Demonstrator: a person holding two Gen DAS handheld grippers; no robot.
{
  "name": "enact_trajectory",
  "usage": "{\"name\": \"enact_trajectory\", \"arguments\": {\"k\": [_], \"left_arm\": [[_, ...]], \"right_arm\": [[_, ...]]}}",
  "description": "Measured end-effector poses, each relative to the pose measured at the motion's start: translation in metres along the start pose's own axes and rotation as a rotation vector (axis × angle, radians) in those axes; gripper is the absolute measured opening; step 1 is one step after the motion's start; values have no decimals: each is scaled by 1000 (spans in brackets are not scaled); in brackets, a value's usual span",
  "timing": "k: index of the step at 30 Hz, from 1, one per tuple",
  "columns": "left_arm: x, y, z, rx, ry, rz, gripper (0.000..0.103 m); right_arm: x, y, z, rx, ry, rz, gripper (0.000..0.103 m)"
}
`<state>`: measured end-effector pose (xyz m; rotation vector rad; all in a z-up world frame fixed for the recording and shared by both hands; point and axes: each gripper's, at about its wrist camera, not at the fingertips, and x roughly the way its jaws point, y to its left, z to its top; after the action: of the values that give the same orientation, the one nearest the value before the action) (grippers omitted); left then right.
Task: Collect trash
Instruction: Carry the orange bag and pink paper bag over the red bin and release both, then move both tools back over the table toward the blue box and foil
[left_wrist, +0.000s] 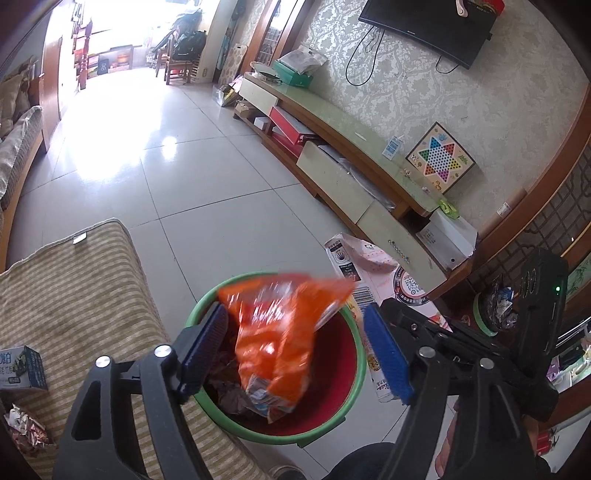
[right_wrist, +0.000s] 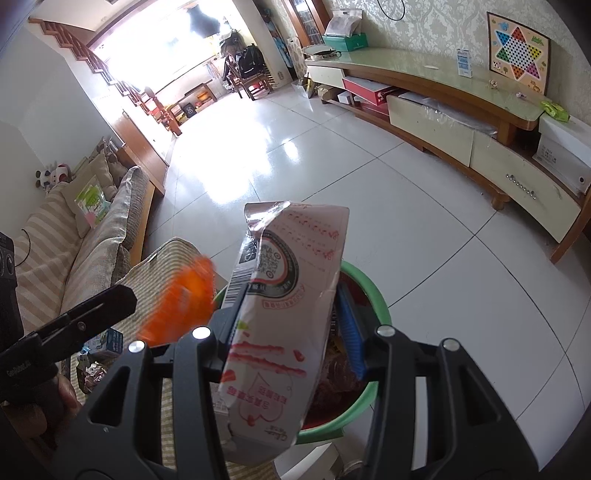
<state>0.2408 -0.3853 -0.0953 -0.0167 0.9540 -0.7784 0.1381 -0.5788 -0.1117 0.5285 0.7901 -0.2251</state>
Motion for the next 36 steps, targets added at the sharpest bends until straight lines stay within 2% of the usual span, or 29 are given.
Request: {"name": "enact_trajectory", "arguments": {"k": [7, 9, 11, 13, 16, 19, 21, 25, 30, 36], "left_arm": [[-10, 9, 3, -24, -35, 23, 79], [-15, 13, 4, -33, -50, 34, 82], [-21, 18, 4, -45, -70, 54, 87], [-27, 24, 4, -62, -86, 65, 88], [-35, 32, 5, -81, -97, 76, 88], [-42, 39, 5, -92, -103, 82, 89], [-49, 41, 4, -98, -111, 84, 95], [-67, 50, -1, -98, -127, 108, 95], [-97, 73, -17, -102, -149, 156, 95], [-141, 112, -46, -165, -172, 204, 95]], "right_arm": [[4, 8, -1, -22, 11, 6, 47], [4, 11, -1, -33, 12, 20, 56], [-1, 18, -2, -55, -12, 6, 84], [-7, 26, -1, -82, -39, -11, 92], [-11, 31, -1, -91, -51, -8, 97], [-15, 37, -1, -91, -62, -2, 98], [-16, 42, -1, -96, -61, -7, 98], [-17, 58, -3, -116, -54, -3, 98], [-14, 92, -13, -158, -42, 24, 98], [-9, 143, -30, -227, -15, 73, 98]]}}
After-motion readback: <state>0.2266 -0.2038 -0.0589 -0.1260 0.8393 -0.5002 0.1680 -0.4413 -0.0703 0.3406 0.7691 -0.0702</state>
